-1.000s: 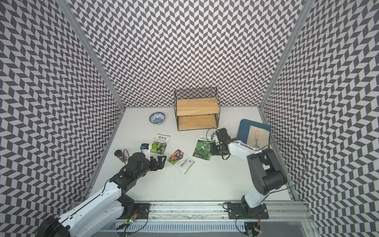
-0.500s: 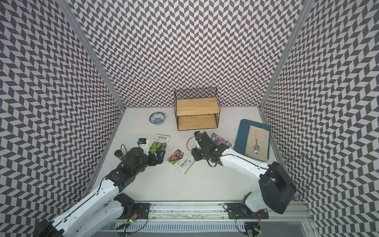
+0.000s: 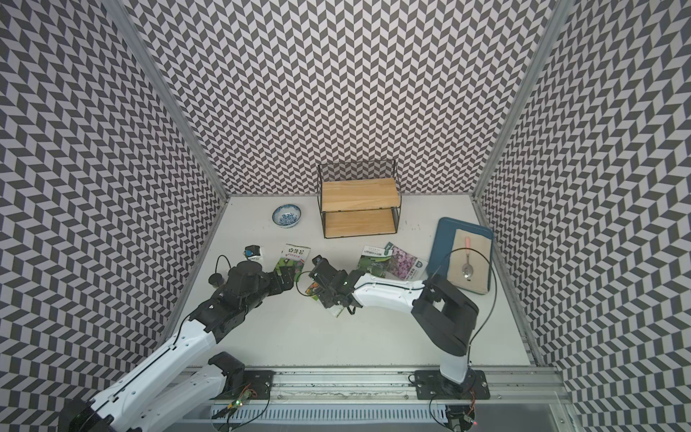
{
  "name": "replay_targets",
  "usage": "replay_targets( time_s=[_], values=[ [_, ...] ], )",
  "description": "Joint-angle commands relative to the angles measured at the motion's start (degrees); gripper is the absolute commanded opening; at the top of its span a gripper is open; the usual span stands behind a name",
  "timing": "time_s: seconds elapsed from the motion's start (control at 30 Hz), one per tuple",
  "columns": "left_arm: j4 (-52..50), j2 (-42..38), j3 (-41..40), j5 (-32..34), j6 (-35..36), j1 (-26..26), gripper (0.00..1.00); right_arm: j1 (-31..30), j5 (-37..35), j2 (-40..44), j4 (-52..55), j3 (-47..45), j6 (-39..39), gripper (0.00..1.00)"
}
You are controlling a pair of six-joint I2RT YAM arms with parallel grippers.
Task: Take the seed bag off the shelf
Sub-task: Move the seed packet to the center of the board.
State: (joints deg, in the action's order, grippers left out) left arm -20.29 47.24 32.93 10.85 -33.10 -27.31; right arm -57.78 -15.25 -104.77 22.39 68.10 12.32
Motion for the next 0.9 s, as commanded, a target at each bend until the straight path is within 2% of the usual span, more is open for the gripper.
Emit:
replay_targets(
  time_s=[0.0,0.17,0.4,0.5,0.57,0.63,0.8,0.87],
  values=[
    [-1.55,-1.84,0.5,0.84,-0.21,0.58,1.0,0.05,-2.21,-1.15,-1.47,0.45,-1.68,0.78],
    [-1.35,-2.64,-0.05,0.66,-0.3,0.66,1.0,0.04,-0.77,-3.85,-2.09,1.08,-2.08,0.77],
    [-1.68,-4.89,-0.1,1.63,-0.65,0.95,1.0,0.12,0.71,-8.09,-3.82,1.6,-1.99,0.69],
    [-1.64,-5.71,-0.21,1.63,-0.57,1.29,1.0,0.26,1.22,-9.36,-4.36,1.73,-1.47,0.64],
    [-1.51,-5.72,-0.23,1.41,-0.41,1.38,1.0,0.44,1.63,-10.04,-4.55,1.87,-0.58,0.56],
    [-1.33,-5.58,-0.34,1.06,-0.27,1.32,1.0,1.04,2.82,-10.68,-4.82,1.9,1.16,0.46],
    [-0.98,-5.72,-0.69,1.06,-0.14,1.56,1.0,5.76,8.79,-10.4,-7.89,-0.08,11.86,0.37],
    [-0.59,-5.99,-1.08,1.17,-0.18,1.69,1.0,7.81,11.69,-9.89,-10.77,-1.7,16.6,0.37]
  ],
)
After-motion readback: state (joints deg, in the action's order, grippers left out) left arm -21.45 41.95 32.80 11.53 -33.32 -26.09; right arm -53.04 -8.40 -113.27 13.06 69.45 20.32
